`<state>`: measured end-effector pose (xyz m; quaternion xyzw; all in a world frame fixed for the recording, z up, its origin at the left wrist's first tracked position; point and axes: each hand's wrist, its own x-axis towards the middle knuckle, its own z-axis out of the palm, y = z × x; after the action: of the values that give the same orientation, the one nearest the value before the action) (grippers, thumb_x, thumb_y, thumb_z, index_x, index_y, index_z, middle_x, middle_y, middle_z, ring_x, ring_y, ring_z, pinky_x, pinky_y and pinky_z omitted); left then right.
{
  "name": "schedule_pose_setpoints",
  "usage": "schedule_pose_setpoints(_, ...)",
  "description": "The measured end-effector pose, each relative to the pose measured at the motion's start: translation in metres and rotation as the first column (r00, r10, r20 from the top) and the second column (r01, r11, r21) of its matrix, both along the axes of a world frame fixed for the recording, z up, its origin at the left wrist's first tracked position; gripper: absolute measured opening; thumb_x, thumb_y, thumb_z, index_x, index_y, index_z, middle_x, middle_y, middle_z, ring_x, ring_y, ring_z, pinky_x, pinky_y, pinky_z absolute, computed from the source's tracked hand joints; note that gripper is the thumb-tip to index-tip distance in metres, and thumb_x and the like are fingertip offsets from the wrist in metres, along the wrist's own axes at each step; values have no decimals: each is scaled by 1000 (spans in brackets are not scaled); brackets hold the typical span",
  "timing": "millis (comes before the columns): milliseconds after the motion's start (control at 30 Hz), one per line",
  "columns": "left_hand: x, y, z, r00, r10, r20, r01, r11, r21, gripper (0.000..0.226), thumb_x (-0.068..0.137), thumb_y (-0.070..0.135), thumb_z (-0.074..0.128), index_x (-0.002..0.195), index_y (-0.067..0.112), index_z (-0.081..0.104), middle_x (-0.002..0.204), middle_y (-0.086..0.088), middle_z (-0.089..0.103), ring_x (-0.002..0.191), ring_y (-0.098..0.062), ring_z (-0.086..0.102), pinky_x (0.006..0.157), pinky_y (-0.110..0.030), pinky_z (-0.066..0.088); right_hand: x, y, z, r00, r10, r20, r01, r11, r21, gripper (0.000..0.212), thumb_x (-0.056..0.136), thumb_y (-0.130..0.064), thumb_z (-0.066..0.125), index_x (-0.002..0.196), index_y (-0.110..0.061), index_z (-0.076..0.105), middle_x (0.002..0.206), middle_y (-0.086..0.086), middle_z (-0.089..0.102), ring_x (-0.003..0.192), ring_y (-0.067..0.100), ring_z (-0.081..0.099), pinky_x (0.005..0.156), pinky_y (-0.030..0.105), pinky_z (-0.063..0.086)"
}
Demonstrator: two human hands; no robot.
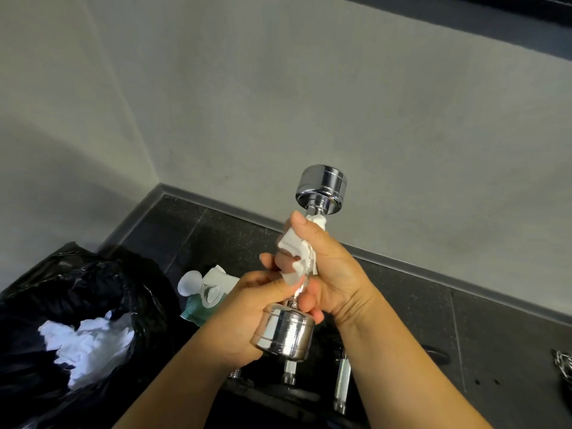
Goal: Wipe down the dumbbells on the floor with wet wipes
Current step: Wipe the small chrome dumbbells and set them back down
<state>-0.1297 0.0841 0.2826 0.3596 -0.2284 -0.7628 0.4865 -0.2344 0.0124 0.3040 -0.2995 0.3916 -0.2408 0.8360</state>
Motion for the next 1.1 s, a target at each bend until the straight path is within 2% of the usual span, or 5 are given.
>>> schedule_pose_setpoints(100,0,0,3,987,-30,-156,34,999,23,30,74,30,79,77,2,71,63,-9,62,58,-21,65,62,-32,55,-1,2,8,999,-24,32,23,999,26,51,54,-49,83,86,-13,65,61,8,67,58,22,61,52,28,48)
schedule_pose_setpoints(200,-3,1,-1,960,69,270,-49,995,-82,30,86,30,64,70,5,70,65,-11,66,64,-24,66,69,-37,56,5,2,14,962,-138,-234,113,987,-117,36,78,-38,72,86,-7,56,59,12,62,39,22,51,37,22,40)
schedule_pose_setpoints(400,-12,3,-28,452,343,823,-59,933,-356,30,80,38,55,54,25,53,44,6,48,41,-11,41,44,-36,38,29,-3,-7,704,-575,-417,453,816,-360,18,82,-26,73,78,-17,58,73,3,64,68,20,63,66,32,53)
schedule_pose_setpoints(767,-6,8,-2,993,-108,52,106,993,45,25,83,23,62,78,0,70,63,-10,60,63,-25,64,72,-36,45,-5,-9,10,938,-245,246,195,958,212,23,69,-21,69,55,-15,52,38,-5,41,27,7,41,55,25,54)
schedule_pose_setpoints(1100,-27,35,13,540,302,786,-84,948,-307,35,83,29,62,57,6,57,56,-18,55,51,-19,44,51,-43,44,15,14,23,749,-521,-410,468,853,-230,14,82,-22,71,83,-17,58,73,4,62,63,17,60,59,28,48)
